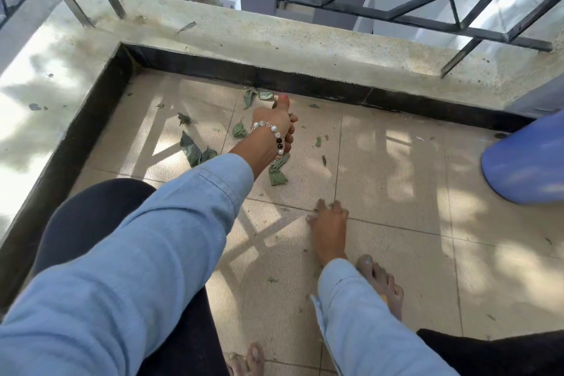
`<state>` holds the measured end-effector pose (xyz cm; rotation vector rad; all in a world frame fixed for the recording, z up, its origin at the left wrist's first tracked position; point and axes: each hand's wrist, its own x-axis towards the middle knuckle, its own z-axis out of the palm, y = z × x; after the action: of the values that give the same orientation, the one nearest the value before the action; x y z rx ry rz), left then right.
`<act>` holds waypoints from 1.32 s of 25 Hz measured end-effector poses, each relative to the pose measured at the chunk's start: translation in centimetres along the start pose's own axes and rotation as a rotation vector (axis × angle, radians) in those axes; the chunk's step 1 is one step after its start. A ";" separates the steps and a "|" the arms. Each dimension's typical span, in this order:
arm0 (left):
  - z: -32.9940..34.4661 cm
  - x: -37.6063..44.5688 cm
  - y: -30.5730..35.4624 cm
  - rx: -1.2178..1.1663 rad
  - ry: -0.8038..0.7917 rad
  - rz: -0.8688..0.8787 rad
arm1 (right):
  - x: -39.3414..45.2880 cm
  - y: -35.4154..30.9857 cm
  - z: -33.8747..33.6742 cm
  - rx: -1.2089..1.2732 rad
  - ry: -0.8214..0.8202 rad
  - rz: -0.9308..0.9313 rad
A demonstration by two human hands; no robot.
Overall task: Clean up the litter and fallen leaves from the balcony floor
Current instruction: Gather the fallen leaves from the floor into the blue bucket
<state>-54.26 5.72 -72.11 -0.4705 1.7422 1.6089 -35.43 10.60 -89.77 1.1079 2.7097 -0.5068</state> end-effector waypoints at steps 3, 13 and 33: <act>-0.3 -0.7 0.7 0.041 -0.038 -0.056 | -0.9 -1.8 0.5 -0.096 0.093 -0.347; -3.6 0.4 0.1 0.266 -0.102 -0.005 | 4.6 -12.3 -14.2 1.249 0.087 0.033; -9.3 2.9 1.5 0.037 0.149 -0.077 | 15.2 -3.1 -3.6 -0.161 -0.071 -0.347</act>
<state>-59.57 -2.44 -73.34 -0.6457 1.8373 1.5184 -48.51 19.69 -89.94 0.5715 2.8298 -0.3572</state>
